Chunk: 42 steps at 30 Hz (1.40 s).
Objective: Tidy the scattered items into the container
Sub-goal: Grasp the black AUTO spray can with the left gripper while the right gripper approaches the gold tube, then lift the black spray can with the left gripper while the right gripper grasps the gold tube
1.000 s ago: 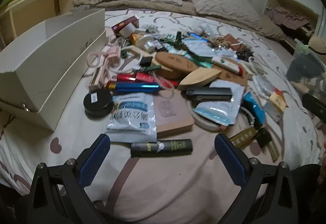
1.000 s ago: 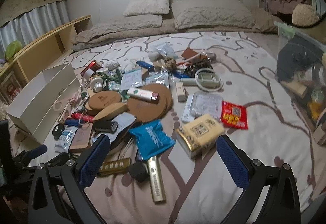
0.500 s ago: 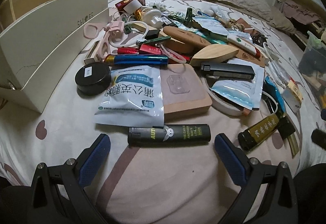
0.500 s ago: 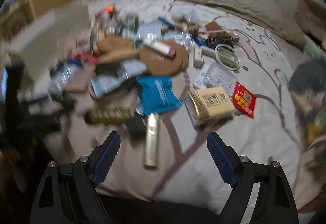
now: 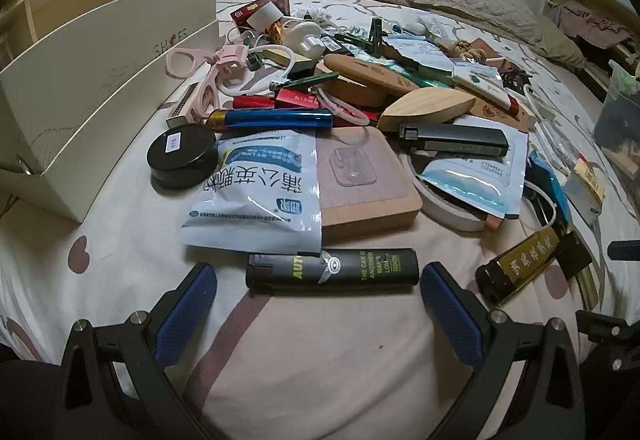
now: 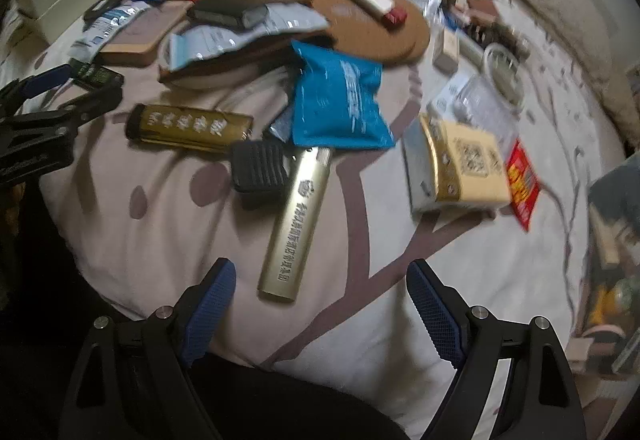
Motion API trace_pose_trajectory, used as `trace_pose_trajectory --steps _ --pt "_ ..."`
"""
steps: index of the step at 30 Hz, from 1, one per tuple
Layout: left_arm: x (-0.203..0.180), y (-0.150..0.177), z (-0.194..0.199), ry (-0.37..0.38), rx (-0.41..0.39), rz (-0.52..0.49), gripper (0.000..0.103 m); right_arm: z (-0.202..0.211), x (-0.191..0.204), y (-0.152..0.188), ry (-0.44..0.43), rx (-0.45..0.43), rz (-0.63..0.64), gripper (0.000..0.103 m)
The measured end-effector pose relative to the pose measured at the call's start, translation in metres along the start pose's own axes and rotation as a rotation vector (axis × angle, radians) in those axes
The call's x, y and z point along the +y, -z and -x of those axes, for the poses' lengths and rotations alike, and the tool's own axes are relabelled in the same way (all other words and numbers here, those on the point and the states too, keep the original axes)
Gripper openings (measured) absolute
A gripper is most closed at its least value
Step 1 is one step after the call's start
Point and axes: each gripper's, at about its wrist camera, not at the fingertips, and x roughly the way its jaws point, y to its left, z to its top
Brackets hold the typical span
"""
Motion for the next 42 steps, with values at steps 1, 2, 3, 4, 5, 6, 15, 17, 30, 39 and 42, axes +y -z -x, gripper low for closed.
trace_pose_trajectory --steps 1,2,3,4,5,6,15,17,30,39,42 --pt "0.000 0.000 0.000 -0.001 -0.003 0.002 0.098 0.000 -0.006 -0.001 -0.008 0.007 -0.019 0.087" --pt "0.001 0.000 0.001 0.000 -0.006 0.005 0.097 0.000 -0.011 -0.001 -0.002 0.010 -0.032 0.087" --pt "0.001 0.000 0.001 0.003 -0.008 0.008 0.095 0.000 -0.017 -0.001 0.016 0.011 -0.040 0.087" --pt "0.001 0.000 0.002 0.005 -0.009 0.009 0.093 0.001 -0.024 -0.002 0.045 0.010 -0.045 0.088" --pt "0.001 -0.001 0.002 0.006 -0.011 0.010 0.092 0.001 -0.031 -0.003 0.063 0.010 -0.052 0.088" --pt "0.001 -0.001 0.003 0.009 -0.013 0.010 0.090 0.001 -0.036 -0.003 0.074 0.010 -0.061 0.088" --pt "0.000 0.002 0.006 0.041 -0.025 0.005 0.080 -0.008 -0.090 -0.011 0.190 0.005 -0.185 0.088" --pt "0.000 0.002 0.007 0.046 -0.027 0.002 0.080 -0.004 -0.095 -0.010 0.182 0.006 -0.209 0.088" --pt "-0.007 0.008 0.012 0.096 -0.035 -0.023 0.080 0.003 -0.062 -0.025 -0.029 -0.020 -0.243 0.088" --pt "-0.005 0.010 0.014 0.122 -0.035 -0.010 0.080 -0.009 -0.034 -0.042 -0.097 0.000 -0.236 0.088" --pt "-0.004 0.011 0.016 0.131 -0.035 -0.008 0.080 -0.008 -0.028 -0.047 -0.093 -0.009 -0.240 0.088"
